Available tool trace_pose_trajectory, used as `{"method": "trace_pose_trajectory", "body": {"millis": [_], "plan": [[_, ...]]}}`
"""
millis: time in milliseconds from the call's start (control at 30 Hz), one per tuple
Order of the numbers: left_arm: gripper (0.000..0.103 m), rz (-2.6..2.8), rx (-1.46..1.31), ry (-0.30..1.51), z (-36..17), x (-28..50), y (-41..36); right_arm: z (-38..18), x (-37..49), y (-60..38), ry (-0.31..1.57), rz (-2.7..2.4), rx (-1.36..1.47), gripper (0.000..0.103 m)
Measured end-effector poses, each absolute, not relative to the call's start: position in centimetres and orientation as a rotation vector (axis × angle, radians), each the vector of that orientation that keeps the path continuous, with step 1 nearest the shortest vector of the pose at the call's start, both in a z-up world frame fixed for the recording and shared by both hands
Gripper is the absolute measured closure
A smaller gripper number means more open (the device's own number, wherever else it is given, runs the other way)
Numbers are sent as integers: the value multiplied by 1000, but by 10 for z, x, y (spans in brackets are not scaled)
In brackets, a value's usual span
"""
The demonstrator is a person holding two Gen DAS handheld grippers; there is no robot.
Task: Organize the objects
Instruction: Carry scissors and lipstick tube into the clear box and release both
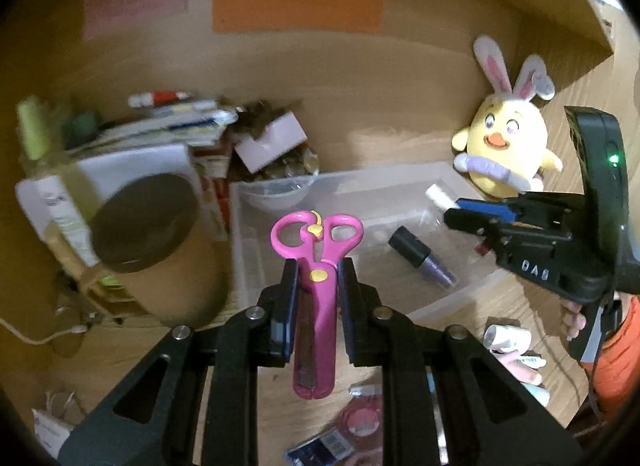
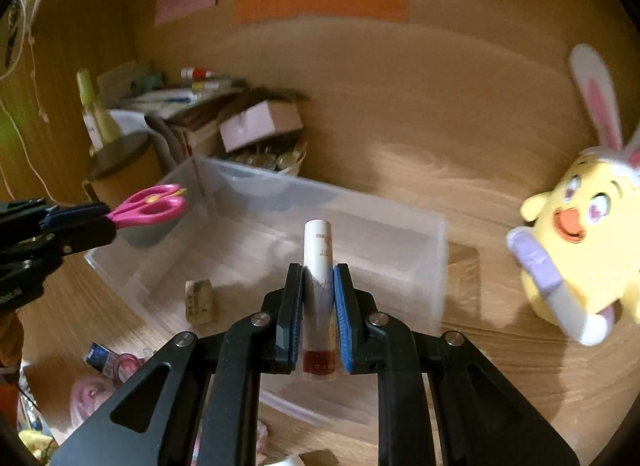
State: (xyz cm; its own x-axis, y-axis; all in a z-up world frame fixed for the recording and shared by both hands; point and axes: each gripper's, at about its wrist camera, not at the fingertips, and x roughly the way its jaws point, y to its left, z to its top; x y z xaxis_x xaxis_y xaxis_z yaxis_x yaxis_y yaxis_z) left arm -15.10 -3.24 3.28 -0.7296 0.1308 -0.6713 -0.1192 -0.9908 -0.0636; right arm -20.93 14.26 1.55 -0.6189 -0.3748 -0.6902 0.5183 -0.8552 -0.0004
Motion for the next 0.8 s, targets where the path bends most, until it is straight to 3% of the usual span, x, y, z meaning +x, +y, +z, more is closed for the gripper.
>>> {"method": "trace_pose_trajectory", "body": {"millis": [600,667,733,800], "plan": [[84,2678,-1266,27,3,-187,-13,-6,-212,111,382,-2308,1098,88],[84,2682,-1253,31,7,-183,-13,-3,-209,112,376,-2310,1097,82],[83,2686,-1236,31,13,-177,-13,2,-205,115,364,-2322,1084,69],[77,2694,-1214,30,20,-170,-14,9,-198,120,351,-2350,1055,66]]}}
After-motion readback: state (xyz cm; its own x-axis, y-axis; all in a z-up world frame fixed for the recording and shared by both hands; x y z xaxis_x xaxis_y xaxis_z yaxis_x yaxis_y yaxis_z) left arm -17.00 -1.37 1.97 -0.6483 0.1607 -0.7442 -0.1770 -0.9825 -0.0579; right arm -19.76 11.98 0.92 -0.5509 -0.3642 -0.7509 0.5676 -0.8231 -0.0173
